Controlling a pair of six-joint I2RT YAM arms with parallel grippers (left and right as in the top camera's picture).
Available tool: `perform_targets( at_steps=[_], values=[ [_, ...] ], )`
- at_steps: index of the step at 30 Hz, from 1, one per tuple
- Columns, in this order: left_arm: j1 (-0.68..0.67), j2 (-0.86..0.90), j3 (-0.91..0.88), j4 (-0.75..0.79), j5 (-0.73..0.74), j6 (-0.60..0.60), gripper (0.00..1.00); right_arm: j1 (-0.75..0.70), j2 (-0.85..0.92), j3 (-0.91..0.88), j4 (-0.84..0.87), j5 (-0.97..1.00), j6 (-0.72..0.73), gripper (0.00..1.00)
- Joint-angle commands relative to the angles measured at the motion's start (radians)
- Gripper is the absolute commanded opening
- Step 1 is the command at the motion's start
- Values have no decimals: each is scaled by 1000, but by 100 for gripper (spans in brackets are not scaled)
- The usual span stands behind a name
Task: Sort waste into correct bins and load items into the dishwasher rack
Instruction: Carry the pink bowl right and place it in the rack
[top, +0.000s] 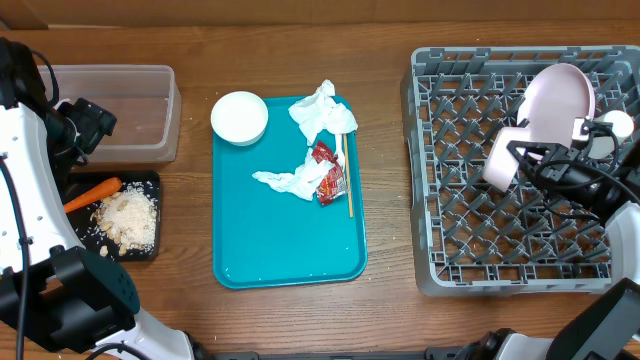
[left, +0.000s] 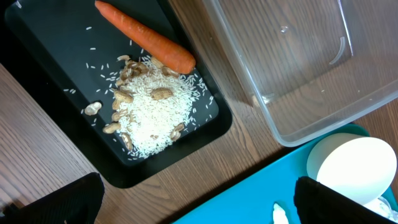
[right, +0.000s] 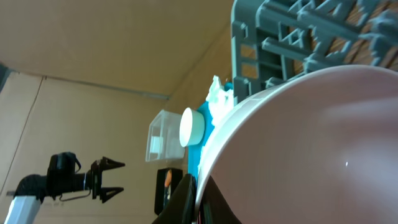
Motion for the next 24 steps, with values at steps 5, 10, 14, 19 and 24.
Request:
perform_targets(
  at_steps=[5,10,14,19,24],
  values=[
    [-9,-19,14,1,-3,-17,100,-21,-6,0,34,-61,-4,4],
    [-9,-19,14,1,-3,-17,100,-21,-6,-1,82,-148,-4,4],
    [-9,-19,14,1,-3,-17,100,-20,-2,-1,53,-146,-16,4],
    [-9,-19,14,1,-2,-17,100,-19,-1,-41,76,-95,-16,4],
    [-9,-19,14,1,-2,-17,100,-19,-1,-137,183,-87,-11,4]
  ],
)
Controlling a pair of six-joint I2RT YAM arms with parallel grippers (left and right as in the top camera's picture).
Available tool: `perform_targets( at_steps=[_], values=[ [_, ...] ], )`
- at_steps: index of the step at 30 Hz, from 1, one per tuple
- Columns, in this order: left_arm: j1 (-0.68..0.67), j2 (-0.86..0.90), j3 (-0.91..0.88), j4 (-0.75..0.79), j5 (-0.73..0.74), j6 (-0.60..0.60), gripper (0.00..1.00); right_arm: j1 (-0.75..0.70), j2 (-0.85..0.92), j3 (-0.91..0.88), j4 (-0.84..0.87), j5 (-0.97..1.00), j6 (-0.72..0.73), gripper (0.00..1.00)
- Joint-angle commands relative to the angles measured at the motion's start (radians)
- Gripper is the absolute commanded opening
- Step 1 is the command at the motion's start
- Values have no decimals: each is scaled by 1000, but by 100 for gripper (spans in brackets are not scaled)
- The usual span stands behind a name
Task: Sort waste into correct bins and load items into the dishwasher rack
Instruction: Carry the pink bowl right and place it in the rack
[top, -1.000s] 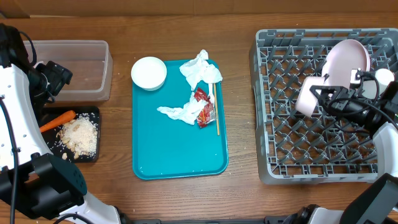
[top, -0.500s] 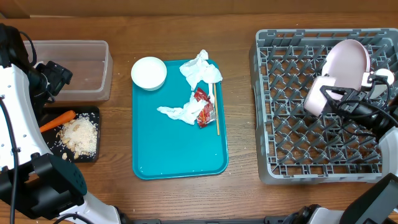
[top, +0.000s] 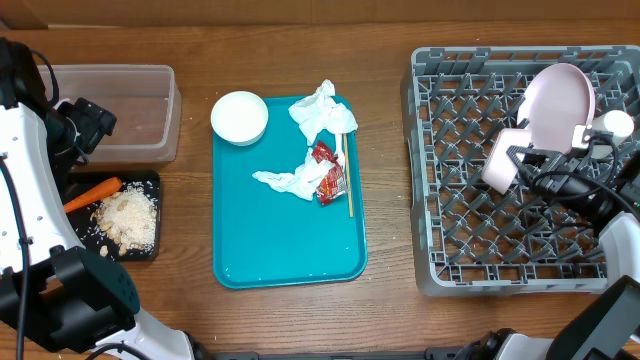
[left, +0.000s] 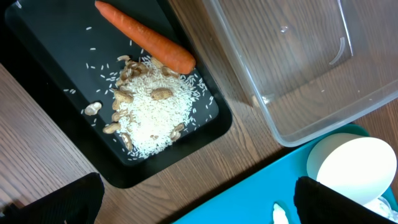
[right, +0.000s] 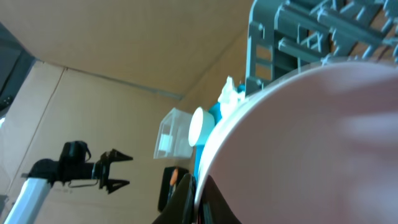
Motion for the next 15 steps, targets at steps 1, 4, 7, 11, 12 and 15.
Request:
perform_targets(
  at_steps=[1,4,7,11,12,15],
  values=[
    [-9,-19,14,1,-2,-17,100,-1,-1,-32,23,10,-2,4],
    [-9,-19,14,1,-3,-17,100,-1,-1,-32,76,-15,34,4],
    [-9,-19,14,1,-2,-17,100,-1,-1,-32,163,-43,117,4],
    [-9,-19,14,1,-3,-17,100,7,-1,-32,216,-46,159,4],
    [-9,-19,14,1,-2,-17,100,22,1,-32,209,-35,157,4],
    [-9,-19,14,1,-2,-17,100,103,1,-32,205,54,156,4]
  ],
)
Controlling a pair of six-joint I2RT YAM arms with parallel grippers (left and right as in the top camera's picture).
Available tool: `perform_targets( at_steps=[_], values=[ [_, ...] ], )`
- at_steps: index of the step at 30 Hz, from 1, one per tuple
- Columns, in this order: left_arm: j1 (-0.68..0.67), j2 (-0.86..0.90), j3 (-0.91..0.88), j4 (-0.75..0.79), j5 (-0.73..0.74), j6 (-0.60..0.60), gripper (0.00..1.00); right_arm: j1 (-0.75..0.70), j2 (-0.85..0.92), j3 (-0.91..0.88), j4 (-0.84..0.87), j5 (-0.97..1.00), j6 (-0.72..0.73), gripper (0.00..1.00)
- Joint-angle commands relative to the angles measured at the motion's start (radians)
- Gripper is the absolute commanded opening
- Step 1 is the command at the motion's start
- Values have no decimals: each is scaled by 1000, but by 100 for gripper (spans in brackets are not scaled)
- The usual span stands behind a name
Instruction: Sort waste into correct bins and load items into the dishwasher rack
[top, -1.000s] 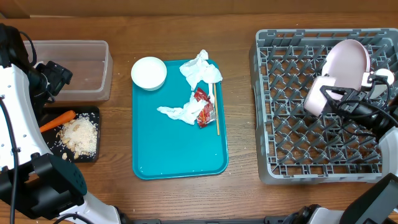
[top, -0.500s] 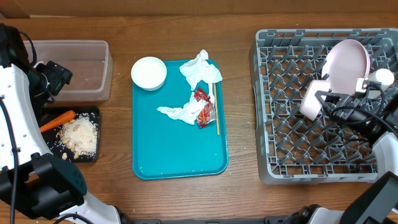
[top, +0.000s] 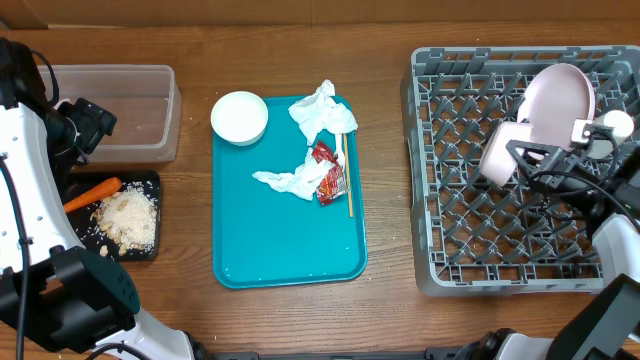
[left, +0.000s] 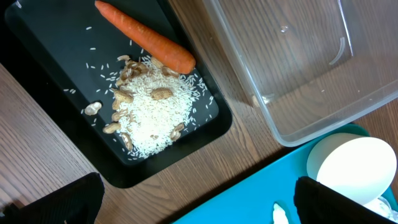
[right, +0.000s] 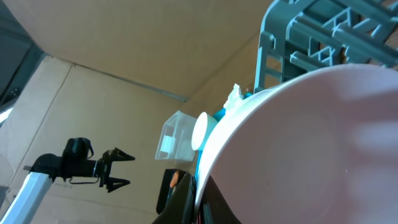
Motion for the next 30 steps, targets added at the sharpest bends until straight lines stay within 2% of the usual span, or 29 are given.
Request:
perform_targets(
  at_steps=[1,5,14,15,19,23,26,30],
  values=[
    [-9,-19,14,1,-2,-17,100,87,1,-5,3,78,16,4],
    [-9,-19,14,1,-3,-17,100,119,1,-5,8,185,58,4],
    [-9,-19,14,1,-3,-17,100,16,1,-5,8,184,72,5],
    [-9,-19,14,1,-2,-17,100,3,1,-5,8,184,72,9],
    [-9,-19,14,1,-2,-17,100,-11,1,2,8,185,77,17],
    [-9,-19,14,1,-3,-17,100,-13,-5,48,-6,185,107,17],
    [-9,-19,14,1,-3,-17,100,-13,-23,107,-113,252,108,16],
    [-9,-19,14,1,-3,-17,100,-12,-66,187,-350,516,56,16]
  ],
)
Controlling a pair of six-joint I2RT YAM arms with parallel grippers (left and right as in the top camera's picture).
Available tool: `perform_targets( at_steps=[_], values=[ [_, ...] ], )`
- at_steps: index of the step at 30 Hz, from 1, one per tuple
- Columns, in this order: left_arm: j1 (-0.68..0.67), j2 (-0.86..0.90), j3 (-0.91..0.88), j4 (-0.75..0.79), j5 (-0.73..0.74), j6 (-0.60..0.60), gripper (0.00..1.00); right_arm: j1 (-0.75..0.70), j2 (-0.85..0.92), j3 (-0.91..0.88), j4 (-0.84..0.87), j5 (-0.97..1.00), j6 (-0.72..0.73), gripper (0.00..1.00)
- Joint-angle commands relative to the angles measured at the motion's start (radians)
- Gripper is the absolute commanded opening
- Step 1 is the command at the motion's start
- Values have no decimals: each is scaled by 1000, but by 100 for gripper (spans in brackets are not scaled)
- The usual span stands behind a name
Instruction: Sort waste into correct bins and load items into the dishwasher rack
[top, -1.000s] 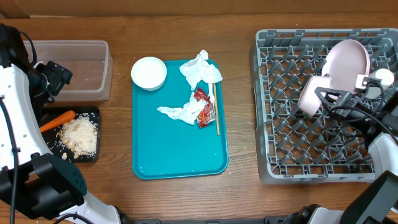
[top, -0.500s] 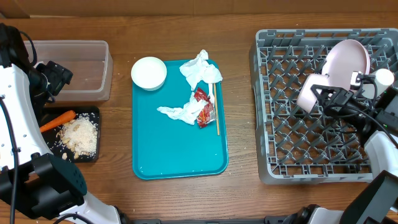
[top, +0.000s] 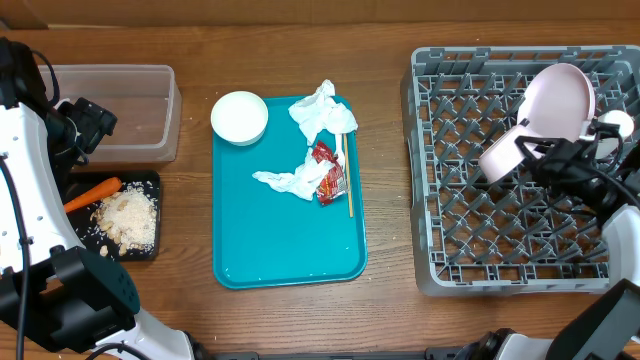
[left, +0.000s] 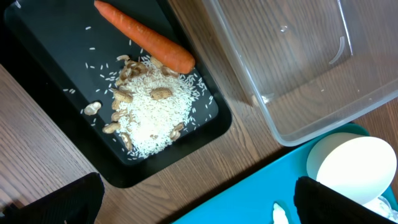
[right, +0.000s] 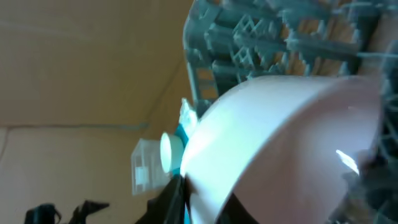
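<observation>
My right gripper (top: 530, 150) is shut on the rim of a pink bowl (top: 503, 160), held tilted over the grey dishwasher rack (top: 450, 270). The bowl (right: 280, 143) fills the blurred right wrist view, with the fingers (right: 177, 190) pinching its edge. A pink plate (top: 560, 95) stands upright in the rack behind it. A white bowl (top: 239, 117) sits at the far left corner of the teal tray (top: 280, 250). White tissues (top: 322, 113), a red wrapper (top: 328, 170) and a chopstick (top: 347, 175) lie on the tray. My left gripper (top: 92, 122) hangs open by the clear bin (top: 130, 110).
A black tray (left: 56, 143) holds a carrot (left: 146, 38), rice and peanuts (left: 149, 112), beside the clear bin (left: 292, 68). The white bowl (left: 357, 165) shows at the lower right of the left wrist view. A white round object (top: 617, 123) sits by the plate.
The pink bowl is tipped further over and sits slightly further right over the rack, still in my right gripper. The right wrist view has turned and blurred. The left arm has not moved.
Throughout, my right gripper held the pink bowl by its rim over the rack's middle, in front of the standing pink plate, shifting only slightly. Now the bowl is tilted more. The left gripper stayed open by the clear bin, and the tray's contents lay untouched.
</observation>
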Motion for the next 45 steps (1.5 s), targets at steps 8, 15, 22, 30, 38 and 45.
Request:
perform_targets(
  at_steps=[8,15,22,30,38,45],
  values=[
    [-7,-19,14,1,-2,-17,100,6,-137,322,-533,778,-51,24],
    [-7,-19,14,1,-3,-17,100,18,-137,367,-607,797,-51,40],
    [-7,-19,14,1,-3,-17,100,142,-138,367,-645,740,-55,39],
    [-7,-19,14,1,-3,-17,100,597,-127,366,-553,873,-2,100],
    [-7,-19,14,1,-3,-17,100,489,-78,364,-618,1316,200,80],
    [-7,-19,14,1,-3,-17,100,408,40,304,-597,1238,181,14]
  ],
)
